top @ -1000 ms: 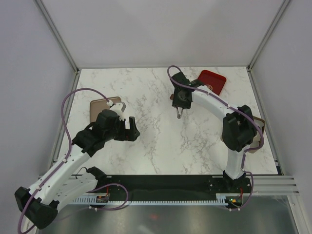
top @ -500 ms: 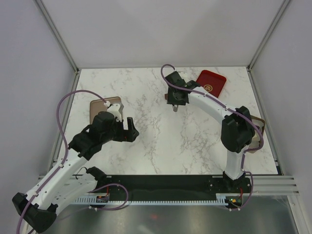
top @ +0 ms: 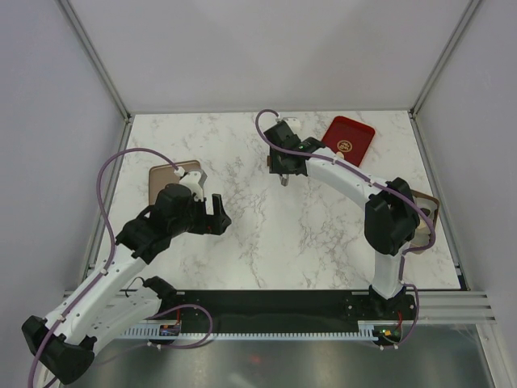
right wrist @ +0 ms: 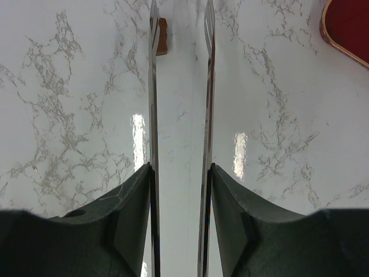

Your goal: Pack the chocolate

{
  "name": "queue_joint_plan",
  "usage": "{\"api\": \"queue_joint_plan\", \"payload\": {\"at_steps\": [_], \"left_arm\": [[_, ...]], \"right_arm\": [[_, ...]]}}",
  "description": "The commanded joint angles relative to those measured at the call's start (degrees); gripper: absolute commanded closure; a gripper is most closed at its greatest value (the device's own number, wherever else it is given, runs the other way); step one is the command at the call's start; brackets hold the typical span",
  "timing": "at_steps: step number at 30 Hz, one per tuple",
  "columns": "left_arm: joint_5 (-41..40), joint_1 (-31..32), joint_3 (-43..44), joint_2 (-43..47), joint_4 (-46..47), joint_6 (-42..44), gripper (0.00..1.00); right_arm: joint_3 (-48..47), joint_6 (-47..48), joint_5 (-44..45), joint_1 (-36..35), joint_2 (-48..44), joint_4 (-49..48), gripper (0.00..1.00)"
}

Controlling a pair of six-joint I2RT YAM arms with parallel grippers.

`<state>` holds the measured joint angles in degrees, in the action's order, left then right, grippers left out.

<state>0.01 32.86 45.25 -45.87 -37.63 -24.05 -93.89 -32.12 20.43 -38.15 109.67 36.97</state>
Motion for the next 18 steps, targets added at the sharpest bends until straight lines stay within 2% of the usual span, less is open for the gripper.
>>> {"api": "queue_joint_plan", "payload": {"at_steps": [1, 18], "left_arm": [[-0.6, 0.1, 0.0, 0.1, 2.1, 2.0, 0.02], [-0.8, 0.1, 0.0, -0.4, 2.0, 2.0, 0.02]], "right_arm": [[-0.4, 0.7, -0.6, -0.5, -1.2, -3.7, 0.49], [0.8, -0.1, -1.0, -2.8, 3.0, -3.7, 0.50]]}}
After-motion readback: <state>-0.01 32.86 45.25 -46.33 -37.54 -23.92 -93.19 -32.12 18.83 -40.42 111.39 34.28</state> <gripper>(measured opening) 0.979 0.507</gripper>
